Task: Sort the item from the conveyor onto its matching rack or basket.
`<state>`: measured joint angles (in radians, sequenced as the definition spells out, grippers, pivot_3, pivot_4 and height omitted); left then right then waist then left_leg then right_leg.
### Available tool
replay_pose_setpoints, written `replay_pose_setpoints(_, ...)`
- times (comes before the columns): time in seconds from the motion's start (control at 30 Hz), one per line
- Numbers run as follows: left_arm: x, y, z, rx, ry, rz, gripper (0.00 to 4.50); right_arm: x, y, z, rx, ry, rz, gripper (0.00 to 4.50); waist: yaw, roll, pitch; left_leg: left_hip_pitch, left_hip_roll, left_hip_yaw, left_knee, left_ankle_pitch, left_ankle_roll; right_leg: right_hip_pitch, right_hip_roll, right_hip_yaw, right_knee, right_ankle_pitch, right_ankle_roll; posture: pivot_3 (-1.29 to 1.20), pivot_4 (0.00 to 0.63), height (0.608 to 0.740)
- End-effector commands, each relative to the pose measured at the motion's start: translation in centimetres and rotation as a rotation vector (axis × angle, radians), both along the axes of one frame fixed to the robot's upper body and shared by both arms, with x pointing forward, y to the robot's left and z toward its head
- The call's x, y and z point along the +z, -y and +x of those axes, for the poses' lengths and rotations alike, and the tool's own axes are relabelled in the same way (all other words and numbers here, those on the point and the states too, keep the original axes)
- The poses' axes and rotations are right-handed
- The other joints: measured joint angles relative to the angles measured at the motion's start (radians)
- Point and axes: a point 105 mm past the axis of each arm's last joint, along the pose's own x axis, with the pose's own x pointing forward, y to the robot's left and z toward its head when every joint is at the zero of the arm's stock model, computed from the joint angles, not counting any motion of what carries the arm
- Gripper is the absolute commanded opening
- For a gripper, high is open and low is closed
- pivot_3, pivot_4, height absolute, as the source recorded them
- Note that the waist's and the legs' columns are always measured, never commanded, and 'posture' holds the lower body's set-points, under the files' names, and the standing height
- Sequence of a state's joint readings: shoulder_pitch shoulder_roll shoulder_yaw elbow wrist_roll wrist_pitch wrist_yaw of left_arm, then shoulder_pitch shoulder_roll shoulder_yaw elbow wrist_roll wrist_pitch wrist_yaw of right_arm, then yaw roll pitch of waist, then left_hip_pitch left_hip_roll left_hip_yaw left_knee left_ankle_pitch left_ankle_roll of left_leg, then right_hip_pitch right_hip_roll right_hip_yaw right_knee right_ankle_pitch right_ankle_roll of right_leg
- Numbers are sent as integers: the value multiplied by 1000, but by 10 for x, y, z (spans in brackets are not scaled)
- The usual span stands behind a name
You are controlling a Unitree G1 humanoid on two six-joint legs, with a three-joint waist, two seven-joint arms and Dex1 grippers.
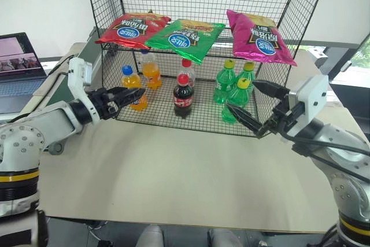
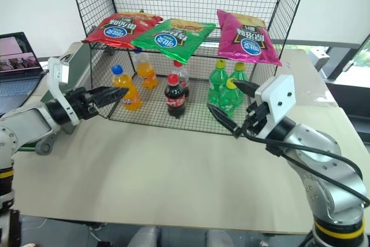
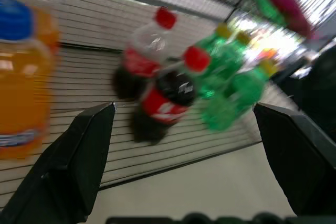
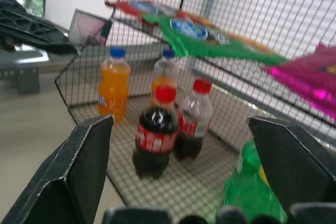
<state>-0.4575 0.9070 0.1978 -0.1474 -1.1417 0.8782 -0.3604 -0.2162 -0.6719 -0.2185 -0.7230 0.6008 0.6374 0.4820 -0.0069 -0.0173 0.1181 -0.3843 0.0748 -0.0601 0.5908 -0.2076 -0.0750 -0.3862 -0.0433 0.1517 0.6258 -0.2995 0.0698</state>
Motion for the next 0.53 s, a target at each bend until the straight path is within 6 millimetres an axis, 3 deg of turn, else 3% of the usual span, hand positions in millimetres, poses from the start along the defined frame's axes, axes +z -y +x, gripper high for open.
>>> replay_pose_setpoints(0.03,-14,-10,2,9,102,247,4472,-3,10,-7,-40,27,-37,4500,2,0,0,0,0,0,0,0,0,0,0,0,0,0,0,0,150,740)
replay_pose_setpoints(0.23,-51,-18,2,6,203,454,4472,-38,23,-15,-135,-53,-46,4500,0,-1,0,-1,0,0,0,-1,1,0,0,0,-1,-1,-1,0,150,740)
replay_pose_setpoints(0.53,-49,-11,6,10,244,363,4472,-50,31,-17,-215,-68,-21,4500,-7,-1,1,-1,0,0,1,-1,2,0,0,1,1,0,0,0,150,740)
